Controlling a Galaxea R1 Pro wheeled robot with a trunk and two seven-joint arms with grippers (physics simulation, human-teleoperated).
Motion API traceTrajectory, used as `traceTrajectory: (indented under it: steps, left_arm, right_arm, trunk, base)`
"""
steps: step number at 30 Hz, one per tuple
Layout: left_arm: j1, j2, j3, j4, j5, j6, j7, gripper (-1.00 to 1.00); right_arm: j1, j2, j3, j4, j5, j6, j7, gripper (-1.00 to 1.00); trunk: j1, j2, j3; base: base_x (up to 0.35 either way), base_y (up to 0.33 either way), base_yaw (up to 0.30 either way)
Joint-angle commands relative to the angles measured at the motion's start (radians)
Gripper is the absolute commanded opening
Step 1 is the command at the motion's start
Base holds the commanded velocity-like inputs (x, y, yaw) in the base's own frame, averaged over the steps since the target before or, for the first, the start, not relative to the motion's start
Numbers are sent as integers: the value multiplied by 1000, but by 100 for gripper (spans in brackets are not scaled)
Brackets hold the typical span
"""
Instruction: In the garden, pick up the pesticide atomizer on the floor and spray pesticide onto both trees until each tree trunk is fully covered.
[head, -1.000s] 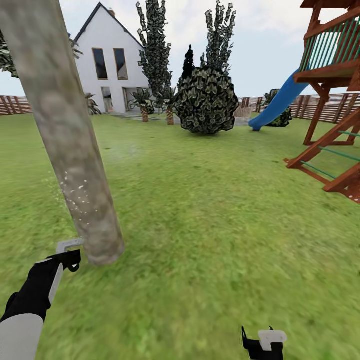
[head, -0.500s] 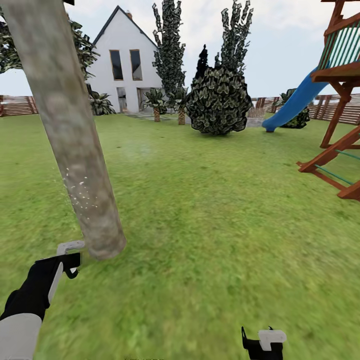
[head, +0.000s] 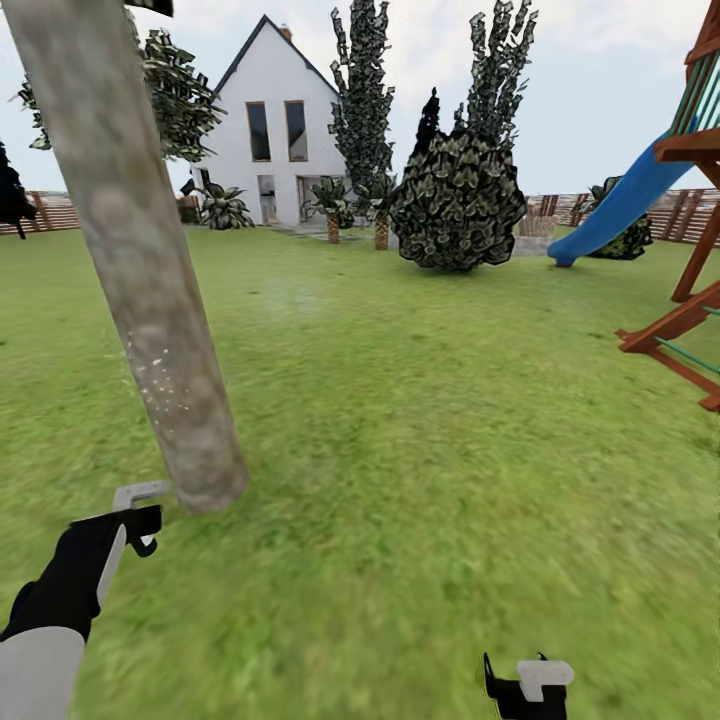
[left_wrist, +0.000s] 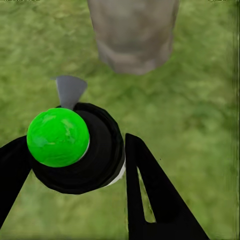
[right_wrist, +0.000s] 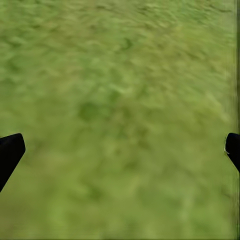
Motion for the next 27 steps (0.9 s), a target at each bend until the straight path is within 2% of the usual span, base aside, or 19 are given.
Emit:
traceTrajectory:
  steps: [1,12,23,27]
  left_arm:
    - [0,-1,0,0,-1,0,0,-100]
    - [0,2,1,1,-1,2,0,-100]
    - [0,-1,-1,1,-1,2,0,-100]
    - [0,8,-2,2,-3,10,-1,-100]
  right_arm:
    - [0,0,0,0,0,0,0,100]
    - [0,0,0,0,0,0,0,100]
    - [0,2,0,0,0,0,0,100]
    - [0,2,0,0,0,0,0,100]
  trunk:
    - [0,0,0]
    - [0,0,0]
    - [0,0,0]
    - [0,0,0]
  base:
    - [133,-270,0]
    - [212,-208,21]
    - [260,-169,263]
    - [284,-125,278]
